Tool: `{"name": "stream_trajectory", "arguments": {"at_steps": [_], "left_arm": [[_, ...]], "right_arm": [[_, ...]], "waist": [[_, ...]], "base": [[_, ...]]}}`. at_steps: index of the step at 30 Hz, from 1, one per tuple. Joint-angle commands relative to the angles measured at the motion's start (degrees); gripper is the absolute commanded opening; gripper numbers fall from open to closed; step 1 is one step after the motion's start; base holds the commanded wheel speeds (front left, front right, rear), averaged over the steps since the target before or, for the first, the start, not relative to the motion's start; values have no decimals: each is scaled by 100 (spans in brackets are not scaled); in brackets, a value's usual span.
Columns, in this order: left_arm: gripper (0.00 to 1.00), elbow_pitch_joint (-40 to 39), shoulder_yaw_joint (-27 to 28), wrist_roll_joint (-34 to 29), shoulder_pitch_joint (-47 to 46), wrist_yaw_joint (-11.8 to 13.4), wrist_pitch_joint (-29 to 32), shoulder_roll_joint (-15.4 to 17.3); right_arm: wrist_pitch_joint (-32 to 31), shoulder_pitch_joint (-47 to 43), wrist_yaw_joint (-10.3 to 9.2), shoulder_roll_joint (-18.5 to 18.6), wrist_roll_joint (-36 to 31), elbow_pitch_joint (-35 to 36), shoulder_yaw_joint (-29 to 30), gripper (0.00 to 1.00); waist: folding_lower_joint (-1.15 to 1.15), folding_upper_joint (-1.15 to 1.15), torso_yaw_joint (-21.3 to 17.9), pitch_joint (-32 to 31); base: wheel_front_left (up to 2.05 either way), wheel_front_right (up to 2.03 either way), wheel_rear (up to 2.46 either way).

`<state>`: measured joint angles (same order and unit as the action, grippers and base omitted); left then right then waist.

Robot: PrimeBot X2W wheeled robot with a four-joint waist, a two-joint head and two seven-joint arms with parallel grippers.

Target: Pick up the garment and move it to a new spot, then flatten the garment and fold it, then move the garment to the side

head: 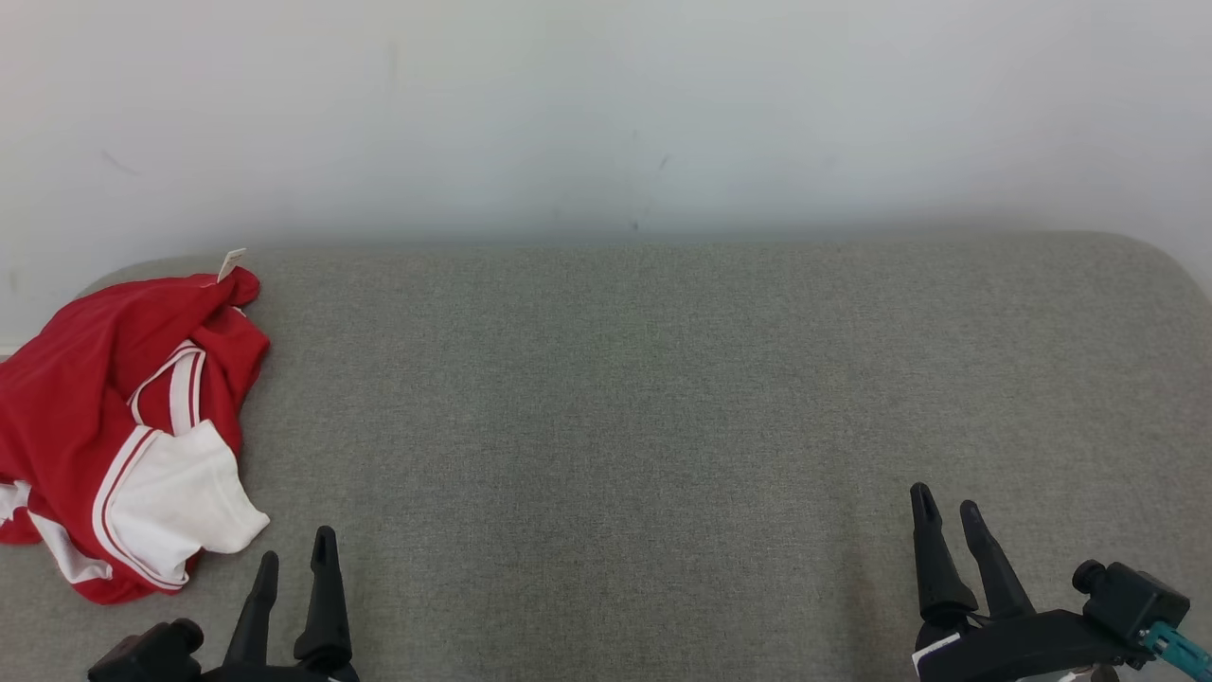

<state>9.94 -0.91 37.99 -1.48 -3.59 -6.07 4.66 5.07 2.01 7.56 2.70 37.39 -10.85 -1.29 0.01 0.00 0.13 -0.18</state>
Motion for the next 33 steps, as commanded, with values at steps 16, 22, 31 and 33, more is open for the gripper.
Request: {"name": "stream_trajectory", "arguments": {"at_steps": [16, 22, 31, 33], "left_arm": [[100, -332, -97, -1009, 106, 109, -156, 154], [100, -462, -122, -1218, 131, 121, -125, 192], [100, -648, -57, -1482, 233, 186, -194, 223], [100, -670, -40, -1545, 248, 202, -226, 226]], "right_arm": [[135, -105, -8, 21, -1163, 337, -52, 100], [174, -129, -9, 21, -1459, 409, -27, 100], [222, -187, -10, 22, -1898, 530, 5, 100], [230, -201, -10, 22, -1972, 557, 10, 100]], "waist": [[-1, 0, 11, -33], [-1, 0, 27, -36], [-1, 0, 58, -40], [-1, 0, 61, -40]], "base": [[0, 0, 0], [0, 0, 0], [0, 0, 0], [0, 0, 0]]}}
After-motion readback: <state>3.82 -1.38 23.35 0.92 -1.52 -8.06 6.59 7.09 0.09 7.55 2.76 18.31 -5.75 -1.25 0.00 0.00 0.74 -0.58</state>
